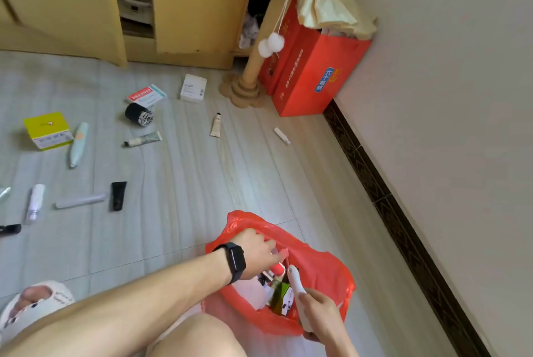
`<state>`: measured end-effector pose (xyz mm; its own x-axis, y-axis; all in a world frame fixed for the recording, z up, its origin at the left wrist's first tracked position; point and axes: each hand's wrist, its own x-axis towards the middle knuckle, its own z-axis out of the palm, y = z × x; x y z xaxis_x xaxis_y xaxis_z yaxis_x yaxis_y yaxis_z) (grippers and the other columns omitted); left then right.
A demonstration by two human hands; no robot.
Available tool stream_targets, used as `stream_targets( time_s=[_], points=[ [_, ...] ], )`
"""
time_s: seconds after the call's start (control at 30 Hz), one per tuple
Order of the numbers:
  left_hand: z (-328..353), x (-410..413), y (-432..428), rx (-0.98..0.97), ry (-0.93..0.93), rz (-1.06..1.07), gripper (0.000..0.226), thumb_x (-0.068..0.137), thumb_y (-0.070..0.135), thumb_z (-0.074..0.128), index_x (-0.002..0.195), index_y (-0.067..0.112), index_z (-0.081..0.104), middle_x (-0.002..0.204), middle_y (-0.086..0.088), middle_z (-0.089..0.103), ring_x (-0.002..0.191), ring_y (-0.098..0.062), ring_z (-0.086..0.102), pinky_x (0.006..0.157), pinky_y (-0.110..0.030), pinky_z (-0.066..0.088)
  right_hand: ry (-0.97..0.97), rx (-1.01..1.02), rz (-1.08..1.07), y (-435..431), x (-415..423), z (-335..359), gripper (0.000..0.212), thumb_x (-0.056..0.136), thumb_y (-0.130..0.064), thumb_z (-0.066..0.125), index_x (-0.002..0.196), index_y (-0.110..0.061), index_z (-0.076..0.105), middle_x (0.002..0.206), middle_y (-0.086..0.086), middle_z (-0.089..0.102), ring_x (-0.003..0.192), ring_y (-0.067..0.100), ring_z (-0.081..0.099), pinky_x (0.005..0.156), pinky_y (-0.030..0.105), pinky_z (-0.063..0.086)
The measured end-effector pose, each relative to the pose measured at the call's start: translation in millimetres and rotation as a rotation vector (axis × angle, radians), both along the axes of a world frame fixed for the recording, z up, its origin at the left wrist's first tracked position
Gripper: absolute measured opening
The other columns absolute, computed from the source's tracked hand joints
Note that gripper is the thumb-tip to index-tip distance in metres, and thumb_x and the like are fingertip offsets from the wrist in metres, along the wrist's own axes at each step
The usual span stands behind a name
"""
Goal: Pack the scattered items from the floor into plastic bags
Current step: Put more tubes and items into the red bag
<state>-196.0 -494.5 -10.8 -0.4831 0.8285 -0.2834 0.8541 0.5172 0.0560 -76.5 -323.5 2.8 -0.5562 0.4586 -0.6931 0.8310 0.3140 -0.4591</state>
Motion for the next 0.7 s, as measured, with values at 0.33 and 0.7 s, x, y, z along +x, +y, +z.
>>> stream_targets(
  time_s=[0.33,0.7],
  points=[
    [-46.8,-12.1,-48.6,-0.303,0.15,0.025,0.08,0.098,0.033,0.046,0.154,0.031,-0.01,0.159,-0.003,-0.025,0.147,-0.024,-0.022,0.103,-0.057,-0.029,-0.29,0.45,0.643,-4.9,5.4,-66.2,0.085,0.08,-0.075,0.045,0.152,-0.052,0.007,0.166,0.0,-0.007,0.151,0.032,-0.007,0.118,0.06,-0.001],
    [25.1,-52.7,-136.2,-0.175,0.128,0.226,0.076,0.093,0.05,0.051,0.154,0.039,0.007,0.164,-0.004,-0.004,0.151,-0.024,-0.001,0.118,-0.053,-0.001,0.238,0.607,0.959,-35.7,-46.4,-4.7,0.071,0.088,-0.066,0.042,0.152,-0.048,0.018,0.165,0.004,0.012,0.152,0.028,0.006,0.122,0.037,0.014]
  ],
)
